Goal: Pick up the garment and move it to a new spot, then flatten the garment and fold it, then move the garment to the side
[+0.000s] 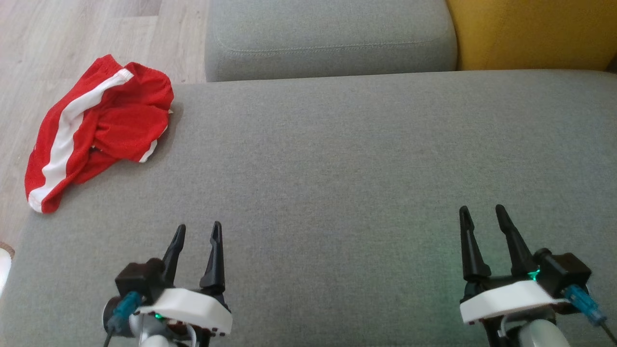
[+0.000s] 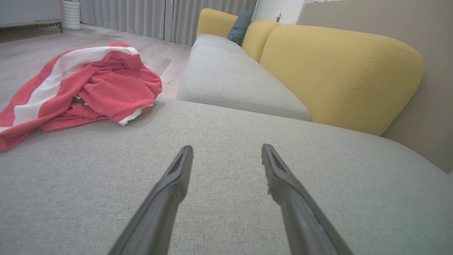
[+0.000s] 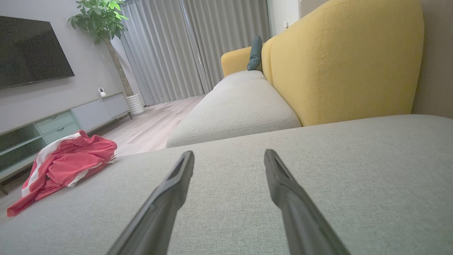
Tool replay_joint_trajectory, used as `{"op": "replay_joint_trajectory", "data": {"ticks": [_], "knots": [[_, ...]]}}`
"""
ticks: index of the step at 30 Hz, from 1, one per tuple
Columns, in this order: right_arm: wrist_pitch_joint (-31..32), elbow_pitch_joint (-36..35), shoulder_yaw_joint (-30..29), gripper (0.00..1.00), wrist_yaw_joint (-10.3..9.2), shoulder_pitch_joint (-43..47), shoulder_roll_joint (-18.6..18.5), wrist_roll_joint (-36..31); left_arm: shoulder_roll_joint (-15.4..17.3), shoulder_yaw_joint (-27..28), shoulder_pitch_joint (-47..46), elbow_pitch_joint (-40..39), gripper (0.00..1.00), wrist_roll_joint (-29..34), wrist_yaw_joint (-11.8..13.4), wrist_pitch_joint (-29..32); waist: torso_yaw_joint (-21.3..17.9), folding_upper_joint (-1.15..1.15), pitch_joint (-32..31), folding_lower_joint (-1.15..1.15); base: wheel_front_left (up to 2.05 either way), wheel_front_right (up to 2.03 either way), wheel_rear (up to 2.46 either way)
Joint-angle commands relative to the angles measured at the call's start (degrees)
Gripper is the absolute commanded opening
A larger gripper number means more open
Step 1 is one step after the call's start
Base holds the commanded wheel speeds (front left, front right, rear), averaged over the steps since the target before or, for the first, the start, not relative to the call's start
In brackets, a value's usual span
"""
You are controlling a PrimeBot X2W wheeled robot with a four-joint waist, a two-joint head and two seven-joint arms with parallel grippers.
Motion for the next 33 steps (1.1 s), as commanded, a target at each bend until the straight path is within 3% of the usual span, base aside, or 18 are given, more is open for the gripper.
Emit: {"op": "replay_joint_trajectory", "data": {"ticks": [1,13,33], "knots": [[-1.0,-1.8,1.4,1.0,0.4,-2.0,-0.5,-2.2,0.7,1.0,-2.1,-2.1,1.0,2.1,0.3,-1.0,0.0,0.0,0.0,0.0,0.0,0.0,0.0],[-2.9,-1.7,2.0,1.0,0.44,-2.1,-0.5,-9.4,0.8,-0.2,-2.0,-2.3,1.0,8.5,1.3,-2.9,0.1,0.0,-0.2,0.0,0.0,0.0,0.0],[-2.9,-1.6,1.0,1.0,0.44,-1.6,-0.5,-8.7,0.8,0.4,-1.1,-1.6,1.0,6.7,1.7,-2.9,0.0,0.0,-0.8,0.0,0.0,0.0,0.0]]}}
